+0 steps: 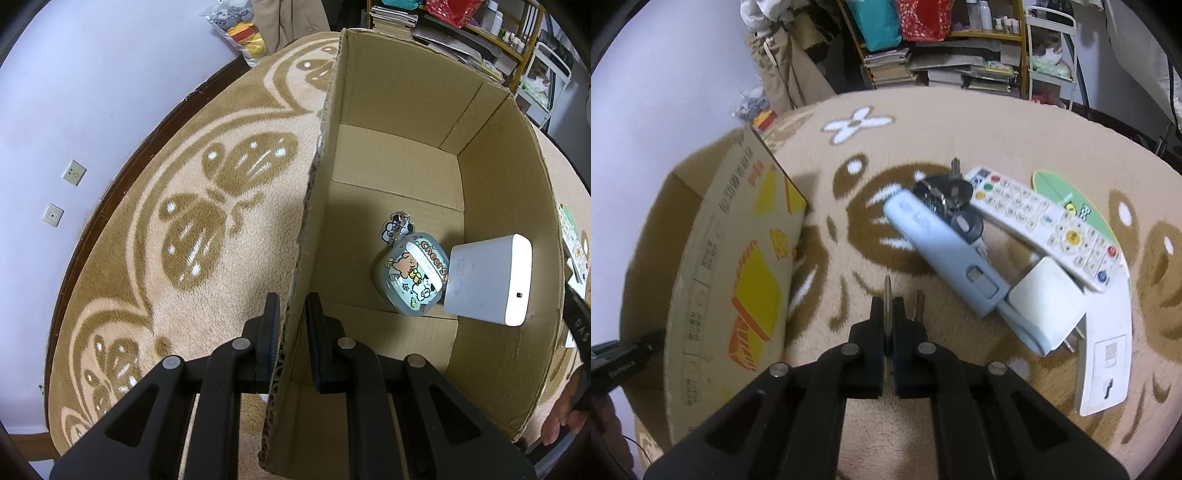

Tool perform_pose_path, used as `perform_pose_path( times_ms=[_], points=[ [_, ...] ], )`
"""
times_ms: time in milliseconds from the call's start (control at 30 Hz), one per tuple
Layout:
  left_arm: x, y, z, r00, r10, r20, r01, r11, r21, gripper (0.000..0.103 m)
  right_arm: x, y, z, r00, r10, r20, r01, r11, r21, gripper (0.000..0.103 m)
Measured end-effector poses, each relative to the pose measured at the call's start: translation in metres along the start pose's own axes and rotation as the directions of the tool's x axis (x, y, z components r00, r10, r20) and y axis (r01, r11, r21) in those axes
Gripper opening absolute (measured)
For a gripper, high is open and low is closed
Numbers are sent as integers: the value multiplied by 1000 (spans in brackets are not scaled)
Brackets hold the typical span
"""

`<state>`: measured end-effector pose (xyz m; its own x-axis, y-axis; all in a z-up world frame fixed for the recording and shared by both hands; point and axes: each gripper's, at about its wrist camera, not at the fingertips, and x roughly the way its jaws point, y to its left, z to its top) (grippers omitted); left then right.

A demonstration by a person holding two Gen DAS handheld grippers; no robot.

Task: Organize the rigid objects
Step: 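Lift the key with the right tool and carry it over the box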

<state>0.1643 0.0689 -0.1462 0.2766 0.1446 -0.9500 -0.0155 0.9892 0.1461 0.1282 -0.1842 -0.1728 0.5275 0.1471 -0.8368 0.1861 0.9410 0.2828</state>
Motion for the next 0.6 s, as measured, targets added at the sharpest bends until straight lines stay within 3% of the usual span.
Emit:
perform_pose_path(
  times_ms=[600],
  points=[
    [0,0,0,1000,-1,0,1,1000,-1,13,-19,2,11,998,41,52,-41,999,6,5]
  ],
)
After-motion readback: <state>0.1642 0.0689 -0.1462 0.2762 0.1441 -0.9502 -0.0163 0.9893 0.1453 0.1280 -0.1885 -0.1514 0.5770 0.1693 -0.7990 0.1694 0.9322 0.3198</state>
